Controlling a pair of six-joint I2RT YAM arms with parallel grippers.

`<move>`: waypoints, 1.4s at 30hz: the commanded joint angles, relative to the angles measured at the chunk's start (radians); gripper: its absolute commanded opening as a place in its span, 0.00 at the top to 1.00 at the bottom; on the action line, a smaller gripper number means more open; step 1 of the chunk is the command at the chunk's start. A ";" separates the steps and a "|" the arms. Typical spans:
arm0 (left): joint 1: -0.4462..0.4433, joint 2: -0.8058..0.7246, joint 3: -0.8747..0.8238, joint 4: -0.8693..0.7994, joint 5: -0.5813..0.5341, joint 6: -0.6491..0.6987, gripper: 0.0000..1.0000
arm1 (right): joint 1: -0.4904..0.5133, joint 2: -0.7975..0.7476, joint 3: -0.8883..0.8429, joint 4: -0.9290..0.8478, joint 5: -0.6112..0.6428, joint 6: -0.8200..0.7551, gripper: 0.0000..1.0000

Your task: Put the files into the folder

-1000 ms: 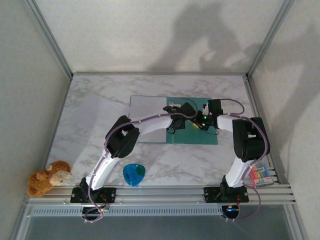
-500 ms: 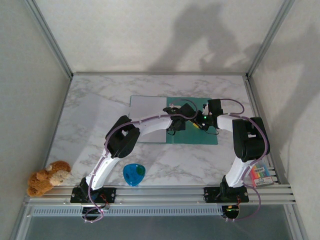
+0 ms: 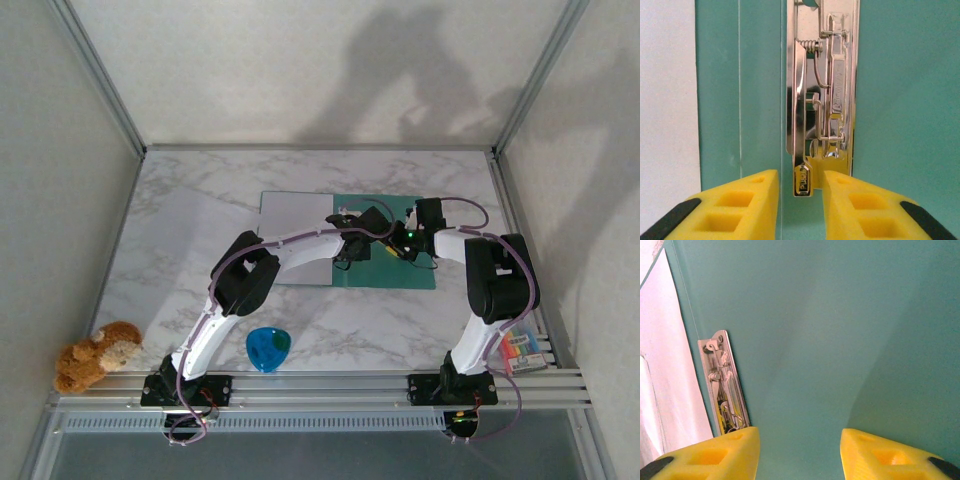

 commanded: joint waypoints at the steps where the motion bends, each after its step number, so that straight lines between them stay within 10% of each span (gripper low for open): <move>1: 0.008 -0.010 0.026 -0.036 -0.029 -0.007 0.71 | 0.013 0.047 -0.013 -0.098 0.008 0.001 0.53; 42: 0.011 0.013 0.042 -0.038 -0.022 -0.002 0.86 | 0.013 0.061 -0.004 -0.100 0.000 -0.001 0.54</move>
